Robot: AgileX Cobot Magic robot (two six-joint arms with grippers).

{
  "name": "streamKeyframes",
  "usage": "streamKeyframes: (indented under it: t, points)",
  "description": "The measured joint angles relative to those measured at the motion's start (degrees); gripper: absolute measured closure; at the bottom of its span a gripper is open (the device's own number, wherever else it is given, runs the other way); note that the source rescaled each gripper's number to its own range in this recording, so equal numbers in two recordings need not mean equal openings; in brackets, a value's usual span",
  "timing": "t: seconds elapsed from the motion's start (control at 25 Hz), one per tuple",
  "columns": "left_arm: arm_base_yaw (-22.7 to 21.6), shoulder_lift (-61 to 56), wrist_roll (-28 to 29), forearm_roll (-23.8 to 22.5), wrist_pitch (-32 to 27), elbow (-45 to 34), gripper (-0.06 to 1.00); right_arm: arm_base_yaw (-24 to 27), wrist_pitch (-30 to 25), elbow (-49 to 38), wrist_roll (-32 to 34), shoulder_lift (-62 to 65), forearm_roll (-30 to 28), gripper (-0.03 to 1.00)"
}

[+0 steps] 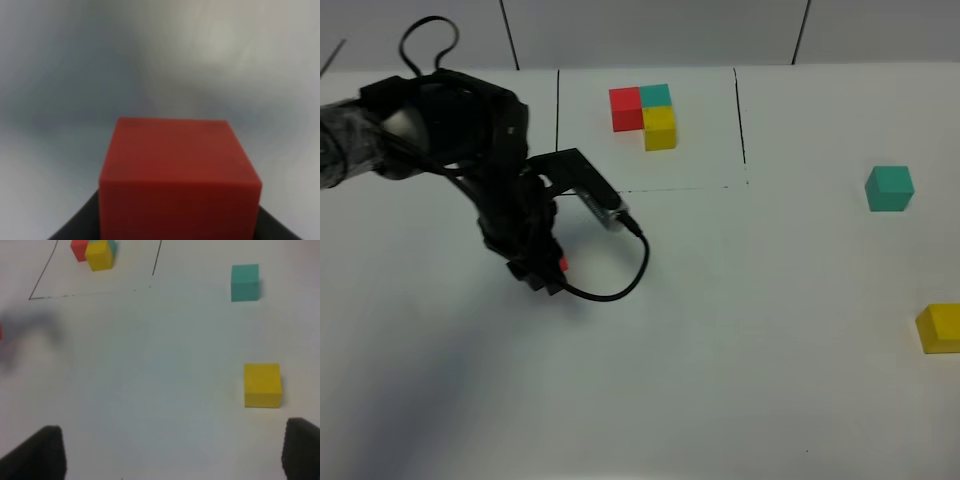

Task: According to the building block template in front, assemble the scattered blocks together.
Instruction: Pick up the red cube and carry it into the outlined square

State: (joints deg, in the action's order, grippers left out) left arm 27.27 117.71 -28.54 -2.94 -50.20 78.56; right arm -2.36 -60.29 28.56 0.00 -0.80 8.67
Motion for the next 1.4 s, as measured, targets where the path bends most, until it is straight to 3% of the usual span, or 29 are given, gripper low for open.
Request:
streamKeyframes:
  t: [0.32,0.6,1.08,1.4]
  points:
    - [8.4,12.9,-8.5,-5.3,-10.2,22.0,0.94,0.0,0.0,0.0,0.4,0.0,0.1,0.21]
    - [10.5,20.1,-14.5,-5.0,-12.2,34.8,0.94,0.0,0.0,0.0,0.4,0.0,0.2,0.21]
    - [10.6,22.3,-15.9,-3.2,-9.9,37.3,0.94,0.0,0.0,0.0,0.4,0.0,0.2,0.21]
    - [10.6,23.1,-15.8,-3.1,-12.3,37.4,0.94,0.0,0.0,0.0,0.4,0.0,0.3,0.21]
